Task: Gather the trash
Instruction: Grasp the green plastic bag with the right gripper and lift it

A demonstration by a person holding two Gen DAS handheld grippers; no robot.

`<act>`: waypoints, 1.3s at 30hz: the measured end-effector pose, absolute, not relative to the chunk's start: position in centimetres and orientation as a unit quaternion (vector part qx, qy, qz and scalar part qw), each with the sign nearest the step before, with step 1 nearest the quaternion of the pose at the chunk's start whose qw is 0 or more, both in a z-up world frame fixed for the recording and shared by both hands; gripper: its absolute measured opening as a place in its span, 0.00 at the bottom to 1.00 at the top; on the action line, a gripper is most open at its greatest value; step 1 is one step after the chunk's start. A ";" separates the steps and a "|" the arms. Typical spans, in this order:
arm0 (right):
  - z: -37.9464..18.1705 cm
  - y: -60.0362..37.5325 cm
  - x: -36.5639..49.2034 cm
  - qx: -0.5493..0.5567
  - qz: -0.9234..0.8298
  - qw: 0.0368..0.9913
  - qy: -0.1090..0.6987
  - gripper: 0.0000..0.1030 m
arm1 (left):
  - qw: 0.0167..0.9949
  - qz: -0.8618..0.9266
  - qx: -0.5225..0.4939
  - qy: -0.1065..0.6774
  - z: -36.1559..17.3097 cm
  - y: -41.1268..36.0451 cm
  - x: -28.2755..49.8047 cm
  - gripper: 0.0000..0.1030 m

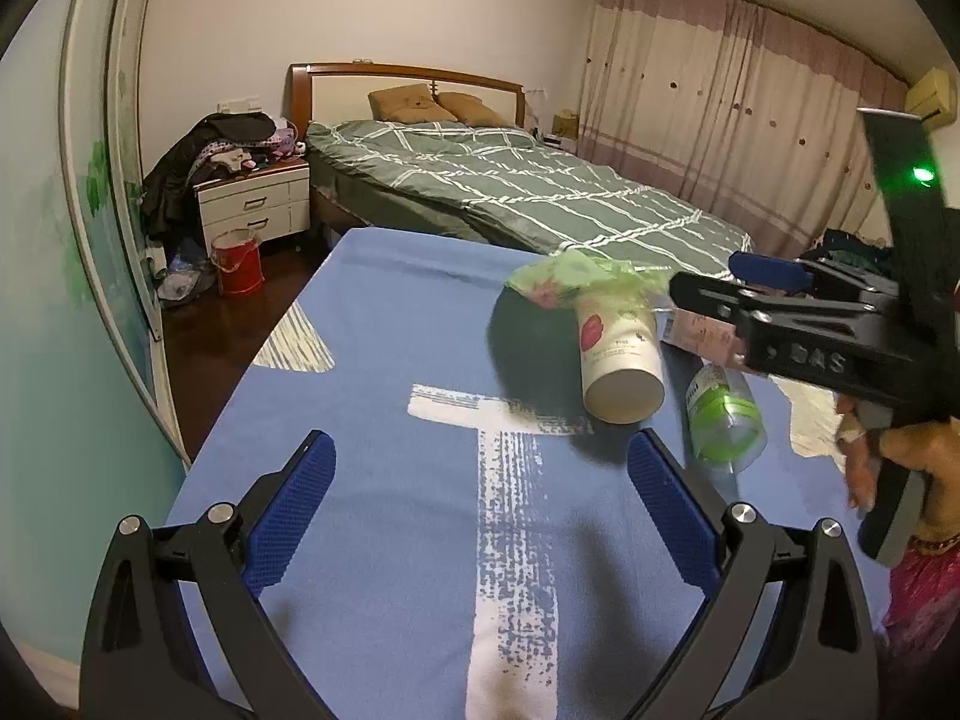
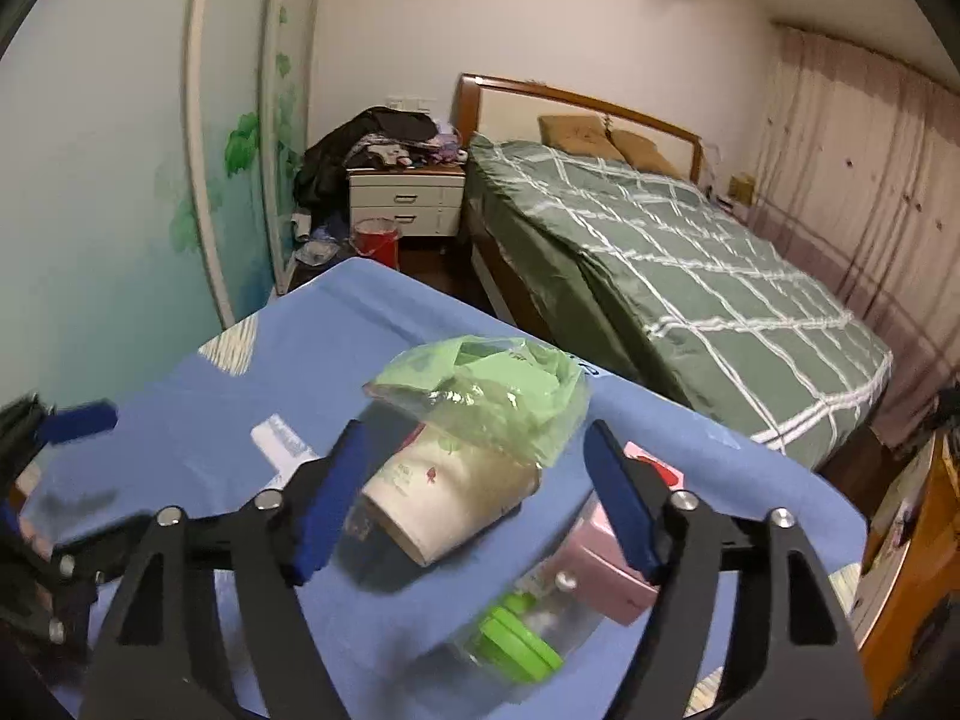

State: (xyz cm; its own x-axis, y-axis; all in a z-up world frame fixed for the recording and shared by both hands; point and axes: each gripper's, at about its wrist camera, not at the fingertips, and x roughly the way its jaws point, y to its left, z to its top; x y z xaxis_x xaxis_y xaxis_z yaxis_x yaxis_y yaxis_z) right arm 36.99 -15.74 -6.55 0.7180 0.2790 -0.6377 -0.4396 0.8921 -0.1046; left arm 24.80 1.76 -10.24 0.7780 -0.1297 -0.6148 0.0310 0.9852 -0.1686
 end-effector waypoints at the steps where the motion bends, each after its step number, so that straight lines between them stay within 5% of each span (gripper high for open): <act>1: -6.5 -15.5 38.1 -0.105 0.199 0.915 0.335 0.72 | 0.939 -0.044 -0.078 0.332 -10.2 1.9 24.8 0.93; 11: -7.8 -15.7 48.9 -0.009 0.119 0.878 0.464 0.74 | 0.935 -0.050 -0.085 0.340 -10.5 1.9 25.0 0.93; 15: -10.0 -16.1 50.5 0.020 0.117 0.842 0.527 0.57 | 0.935 -0.054 -0.088 0.341 -10.4 1.9 24.9 0.93; 17: -10.9 -16.6 50.8 0.043 0.123 0.829 0.544 0.38 | 0.935 -0.056 -0.088 0.340 -10.3 1.9 24.9 0.93; 18: -11.1 -16.8 50.7 0.053 0.126 0.825 0.548 0.21 | 0.935 -0.056 -0.088 0.339 -10.3 1.9 24.7 0.93; 21: -11.3 -17.1 50.2 0.066 0.134 0.827 0.542 0.07 | 0.934 -0.057 -0.087 0.340 -10.3 1.9 24.7 0.93; 39: -1.7 -26.2 39.2 0.099 0.144 0.900 0.400 0.03 | 0.937 -0.058 -0.067 0.338 -10.5 1.1 24.7 0.93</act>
